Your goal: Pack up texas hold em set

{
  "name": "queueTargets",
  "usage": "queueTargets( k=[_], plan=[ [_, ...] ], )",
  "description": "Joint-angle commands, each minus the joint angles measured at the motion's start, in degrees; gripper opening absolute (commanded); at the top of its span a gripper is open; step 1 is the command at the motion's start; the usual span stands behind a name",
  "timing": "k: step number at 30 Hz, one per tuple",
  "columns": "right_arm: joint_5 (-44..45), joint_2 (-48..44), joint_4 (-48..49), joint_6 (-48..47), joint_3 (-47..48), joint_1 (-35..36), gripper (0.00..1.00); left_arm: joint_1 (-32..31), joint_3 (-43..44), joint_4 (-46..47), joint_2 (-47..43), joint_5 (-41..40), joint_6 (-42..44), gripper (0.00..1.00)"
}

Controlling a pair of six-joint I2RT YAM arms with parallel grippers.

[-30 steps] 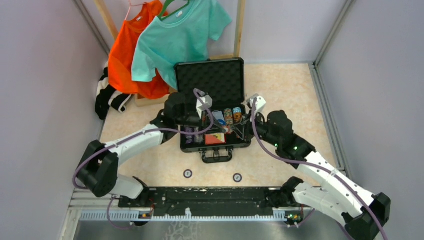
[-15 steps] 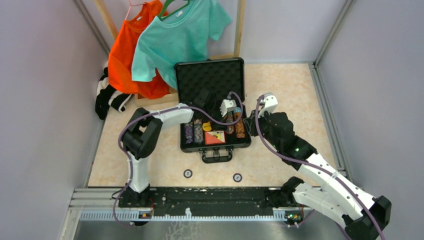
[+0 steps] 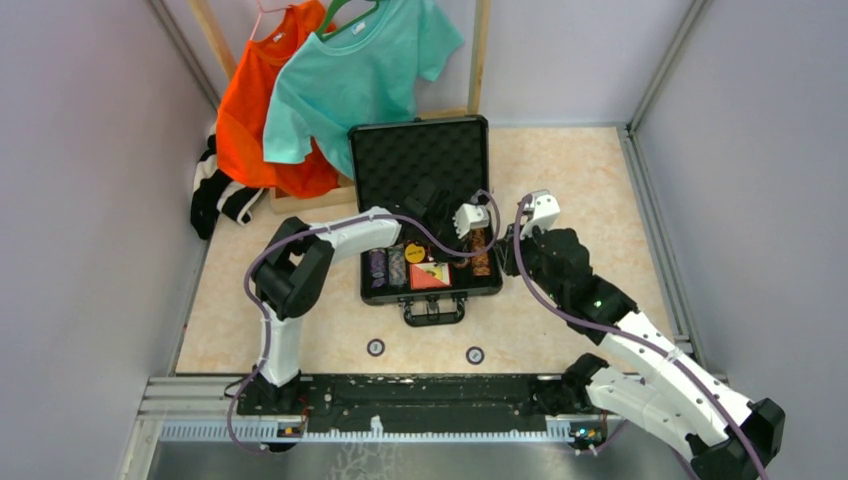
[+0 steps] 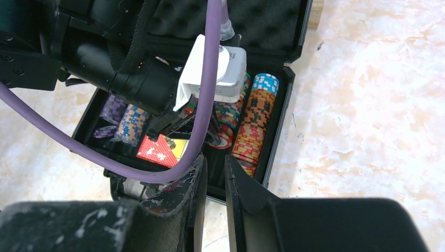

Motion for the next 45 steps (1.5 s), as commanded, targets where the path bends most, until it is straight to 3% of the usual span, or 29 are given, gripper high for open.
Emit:
queueTargets(
  k=[1,7,28,32,35,37,40,42,44,45],
  plan=[
    [0.14,-0.52,2.04,-0.36,0.52,-0.51,0.19,-1.12,1.36,-1.01,1.78,-3.03,1.39,0.20],
    [-0.44,0.18,2.52,-0.38,0.61,-0.50,0.20,-1.26,1.27,-1.17,1.48,-3.99,1.43,0.38],
    [-2.37,0.84,2.91,0.38,0.38,-0.51,0.19,-1.64,-0.36,3.01,-7.63,-18.36,1.08,0.44],
    [-2.84,1.90,1.43,1.63,0.08,-0.51,0.23,-1.60,-5.37,8.54,-14.67,-21.74,-0.53,0.44],
    [-5.91,4.13,-1.70,1.43,0.58,-0.51,0.38,-1.64,-12.31,14.51,-22.41,-26.55,-3.34,0.44],
    [-7.95,6.41,-4.28,2.14,1.03,0.19,0.39,-1.64,-17.81,19.32,-28.61,-29.39,-6.05,0.44],
    [-0.41,7.90,-5.15,3.39,0.40,7.26,0.40,-1.57,-25.52,24.97,-38.00,-34.58,-10.68,0.44],
    [5.16,10.37,-6.49,4.50,1.44,13.57,0.42,-1.30,-29.02,25.66,-43.45,-40.91,-18.52,0.59],
    [8.81,14.73,-8.99,6.00,3.37,18.04,0.45,-0.83,-32.76,25.46,-48.05,-46.88,-24.71,0.92],
    [10.89,16.98,-9.70,6.97,4.25,20.08,0.46,-0.51,-34.48,25.12,-49.67,-49.23,-27.31,0.98]
  ],
)
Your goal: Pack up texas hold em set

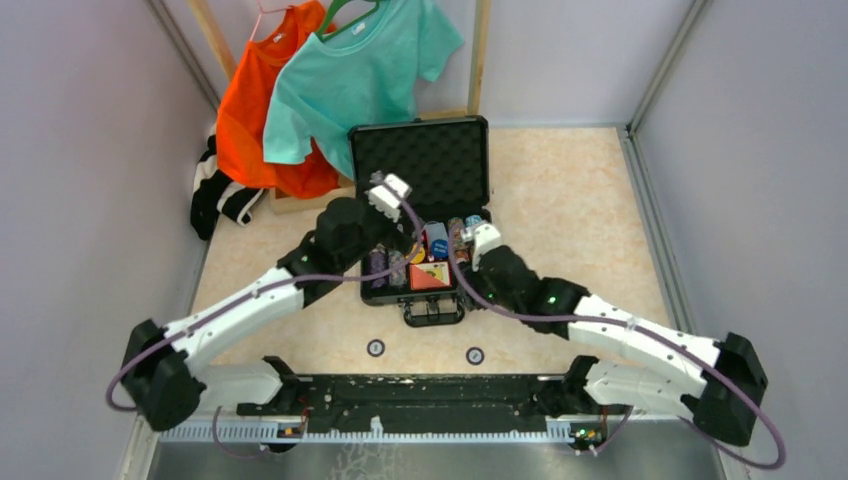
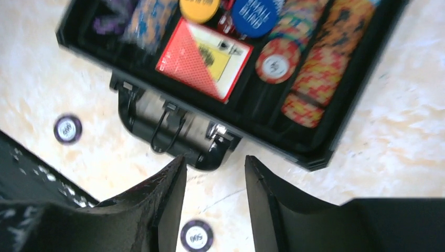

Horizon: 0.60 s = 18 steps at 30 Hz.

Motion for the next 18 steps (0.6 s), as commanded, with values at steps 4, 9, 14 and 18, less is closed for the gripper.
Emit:
queueTargets(
  k=[4,9,14,18],
  plan=[
    [12.33,15.42,-1.78,6.52,6.86,16.33,0.57,2.64,-9.85,-3.32,-9.77,-26.00,-25.23,0.99],
    [15.90,29.14,-0.19,8.76,14.76,25.82,0.59,12.51,-18.52,-8.00,-18.73,-27.40,-39.55,0.99],
    [15.22,38.55,3.66,8.06,21.66,30.11,0.59,20.42,-26.65,-8.73,-27.90,-28.54,-47.78,0.99],
    [13.06,44.01,6.88,6.98,24.52,30.83,0.59,22.76,-25.84,-9.80,-26.00,-29.25,-50.09,0.99]
  ],
)
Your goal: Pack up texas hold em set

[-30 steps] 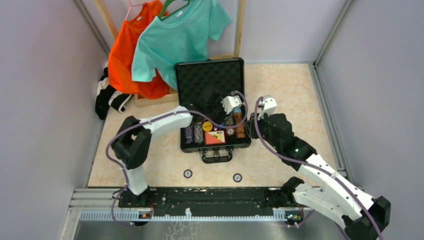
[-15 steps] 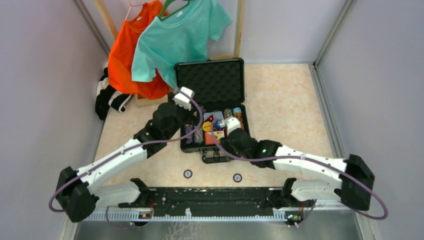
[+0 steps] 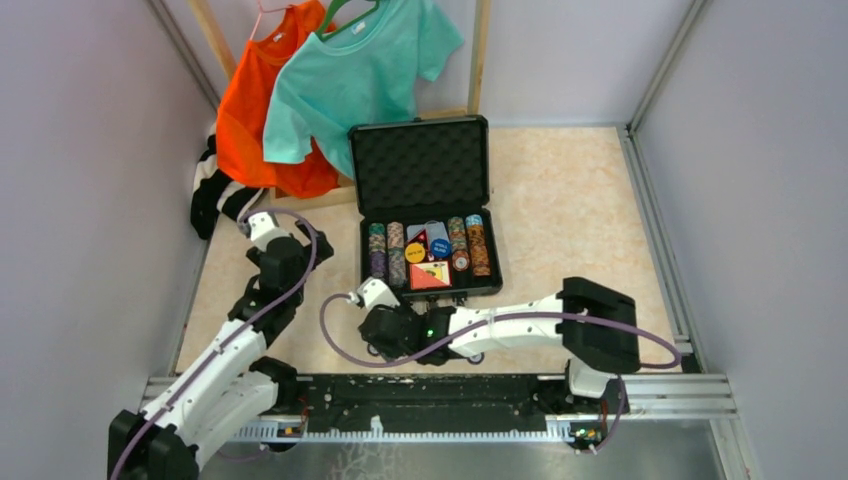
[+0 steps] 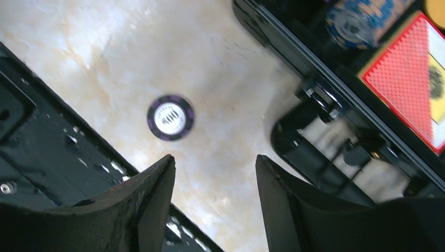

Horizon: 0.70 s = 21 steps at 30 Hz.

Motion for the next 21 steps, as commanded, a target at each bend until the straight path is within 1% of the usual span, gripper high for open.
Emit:
queueTargets(
  k=[1,5,8,17,21],
  plan=[
    [-0.89,4.76,5.70,-0.81,4.95,0.58,0.59,2.50,0.81,0.00,2.73,-0.50,-6.27,0.99],
    [-1.86,8.94,5.56,-2.40,8.50,0.57,0.59,6.41,0.99,2.60,6.74,4.39,-6.57,0.99],
    [-3.16,10.93,6.51,-2.66,9.70,0.57,0.61,7.72,0.23,4.07,7.29,6.49,-6.74,0.99],
    [-7.28,14.67,8.49,-1.51,9.83,0.57,0.63,7.80,-1.12,4.57,5.92,5.62,-6.62,0.99],
    [-7.36,15.43,9.15,-0.71,9.10,0.57,0.63,7.80,-1.57,4.70,5.16,5.43,-6.71,0.99]
  ],
)
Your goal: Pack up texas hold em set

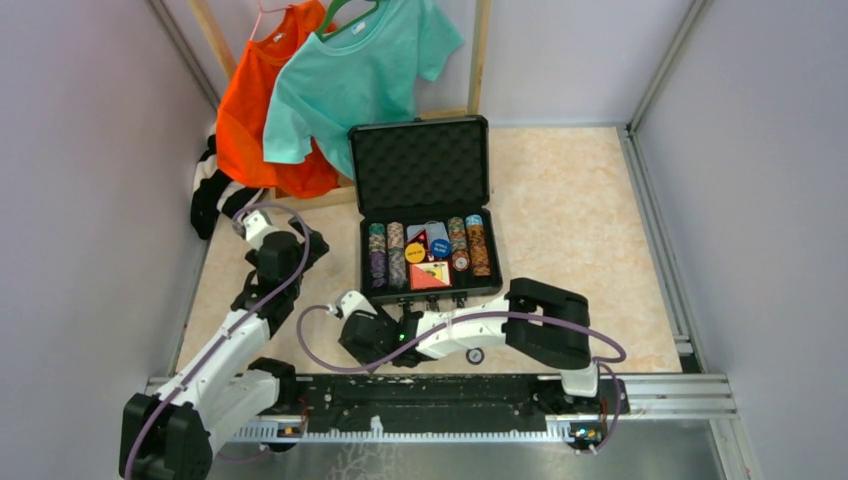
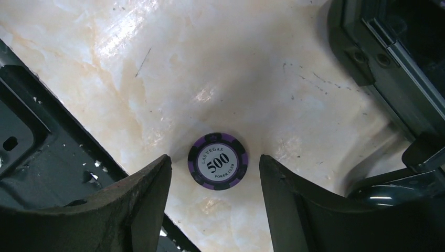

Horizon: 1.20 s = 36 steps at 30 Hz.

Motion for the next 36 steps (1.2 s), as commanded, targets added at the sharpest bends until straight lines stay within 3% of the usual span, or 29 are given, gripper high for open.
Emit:
queueTargets(
  k=[1,13,18,23,31,36],
  plan=[
    [-0.89,0.68,2.95,1.07,1.41,0.25,0.63,0.25,-0.86,1.78,-1.41,0.11,-0.62,0.99],
    [-0.81,-0.90,2.24,2.17,-0.24,0.24,0.60,0.24,-1.12,2.16,-1.94,1.13,-0.49,0.99],
    [-0.49,-0.67,1.85,2.85,-0.47,0.29,0.47,0.24,-1.06,2.16,-2.05,1.29,-0.48,0.99],
    [-0.14,-1.04,1.48,3.44,-1.08,0.24,0.43,0.26,-1.23,2.33,-2.31,1.62,-0.48,0.99],
    [0.12,-2.05,1.46,3.61,-1.68,0.24,0.59,0.24,-1.36,2.41,-2.28,2.00,-0.35,0.99],
    [-0.45,-2.25,1.58,3.86,-2.54,0.35,0.60,0.24,-1.24,2.54,-2.21,2.26,-0.26,0.99]
  ],
)
